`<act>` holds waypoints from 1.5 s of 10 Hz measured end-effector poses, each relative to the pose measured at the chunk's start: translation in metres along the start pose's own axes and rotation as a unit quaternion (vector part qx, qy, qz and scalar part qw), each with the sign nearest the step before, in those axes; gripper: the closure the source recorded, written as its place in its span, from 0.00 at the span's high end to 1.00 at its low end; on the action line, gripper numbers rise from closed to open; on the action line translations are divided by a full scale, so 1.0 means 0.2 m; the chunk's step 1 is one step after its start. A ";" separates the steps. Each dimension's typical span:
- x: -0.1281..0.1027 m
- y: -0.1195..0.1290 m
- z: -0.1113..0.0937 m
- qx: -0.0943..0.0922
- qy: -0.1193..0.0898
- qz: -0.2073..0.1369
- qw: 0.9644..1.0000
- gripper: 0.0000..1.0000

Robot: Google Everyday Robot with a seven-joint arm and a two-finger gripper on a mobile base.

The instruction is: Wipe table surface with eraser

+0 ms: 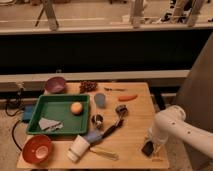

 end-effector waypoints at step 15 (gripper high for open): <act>-0.36 -0.66 0.10 0.021 -0.014 -0.126 0.992 0.01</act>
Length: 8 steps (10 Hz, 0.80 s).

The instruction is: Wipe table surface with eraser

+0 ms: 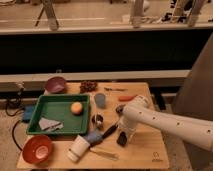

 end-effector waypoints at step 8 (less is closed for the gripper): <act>-0.04 0.48 -0.05 -0.030 -0.002 0.029 0.999 0.01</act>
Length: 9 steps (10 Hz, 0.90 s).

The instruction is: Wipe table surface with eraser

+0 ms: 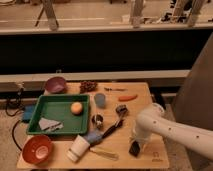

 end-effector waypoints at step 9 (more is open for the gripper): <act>0.26 0.20 -0.05 0.005 0.021 0.076 0.997 0.01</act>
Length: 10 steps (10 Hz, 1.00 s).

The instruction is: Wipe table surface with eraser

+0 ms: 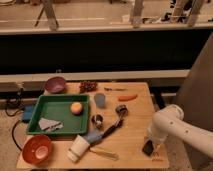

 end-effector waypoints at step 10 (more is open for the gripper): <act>-0.30 -0.63 0.08 0.007 -0.025 -0.130 0.991 0.01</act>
